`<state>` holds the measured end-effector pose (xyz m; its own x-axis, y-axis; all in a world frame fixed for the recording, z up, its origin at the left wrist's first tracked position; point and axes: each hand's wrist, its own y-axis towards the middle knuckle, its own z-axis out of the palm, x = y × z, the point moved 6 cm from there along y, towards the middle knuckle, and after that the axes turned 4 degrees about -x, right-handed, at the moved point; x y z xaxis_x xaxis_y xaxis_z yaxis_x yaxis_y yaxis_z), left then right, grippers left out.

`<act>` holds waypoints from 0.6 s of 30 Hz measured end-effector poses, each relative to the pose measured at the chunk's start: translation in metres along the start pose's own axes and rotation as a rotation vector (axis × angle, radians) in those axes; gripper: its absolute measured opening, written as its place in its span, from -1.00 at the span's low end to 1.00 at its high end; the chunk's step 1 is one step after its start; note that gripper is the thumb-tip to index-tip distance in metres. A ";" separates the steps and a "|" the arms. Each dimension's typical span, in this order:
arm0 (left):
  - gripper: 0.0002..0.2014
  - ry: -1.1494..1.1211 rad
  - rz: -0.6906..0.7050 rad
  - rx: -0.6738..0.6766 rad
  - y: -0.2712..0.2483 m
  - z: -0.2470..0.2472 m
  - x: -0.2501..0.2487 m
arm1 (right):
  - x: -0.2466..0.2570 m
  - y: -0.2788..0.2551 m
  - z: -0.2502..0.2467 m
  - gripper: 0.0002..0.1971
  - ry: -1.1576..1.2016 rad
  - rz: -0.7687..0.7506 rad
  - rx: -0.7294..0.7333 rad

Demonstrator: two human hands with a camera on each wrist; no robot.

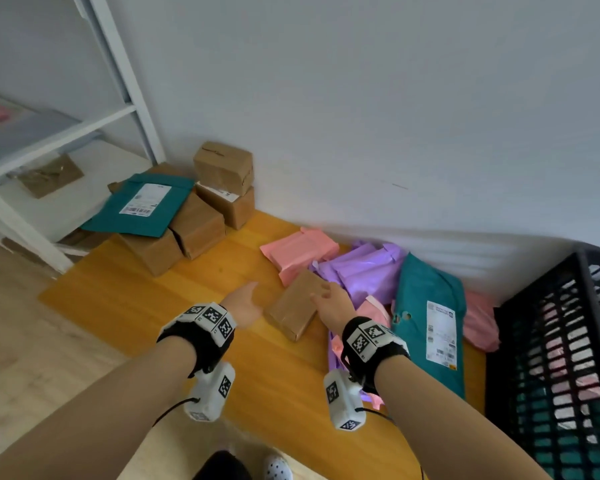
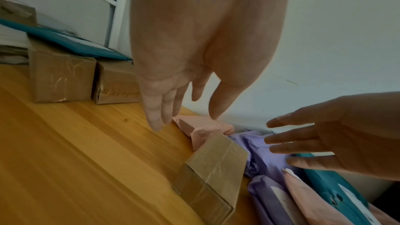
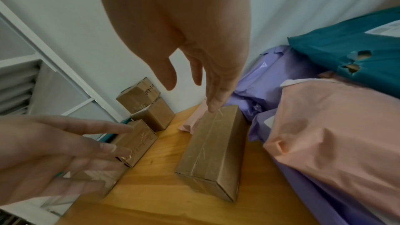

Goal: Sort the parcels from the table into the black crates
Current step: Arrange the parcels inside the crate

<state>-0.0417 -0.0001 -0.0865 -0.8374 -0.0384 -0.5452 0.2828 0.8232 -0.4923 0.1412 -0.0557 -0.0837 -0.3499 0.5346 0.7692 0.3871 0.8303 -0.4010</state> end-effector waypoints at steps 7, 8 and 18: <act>-0.34 -0.024 -0.031 0.087 0.065 -0.012 0.011 | 0.004 0.045 0.022 -0.58 0.007 0.099 -0.031; -0.35 -0.030 -0.037 0.105 0.074 -0.014 0.011 | 0.007 0.050 0.025 -0.59 0.011 0.113 -0.044; -0.44 -0.218 -0.145 0.203 0.158 -0.024 0.018 | 0.014 0.111 0.058 -0.57 0.004 0.276 -0.143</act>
<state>-0.0234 0.1432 -0.1579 -0.7623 -0.2853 -0.5810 0.2737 0.6713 -0.6888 0.1298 0.0530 -0.1467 -0.2111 0.7361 0.6432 0.5830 0.6230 -0.5215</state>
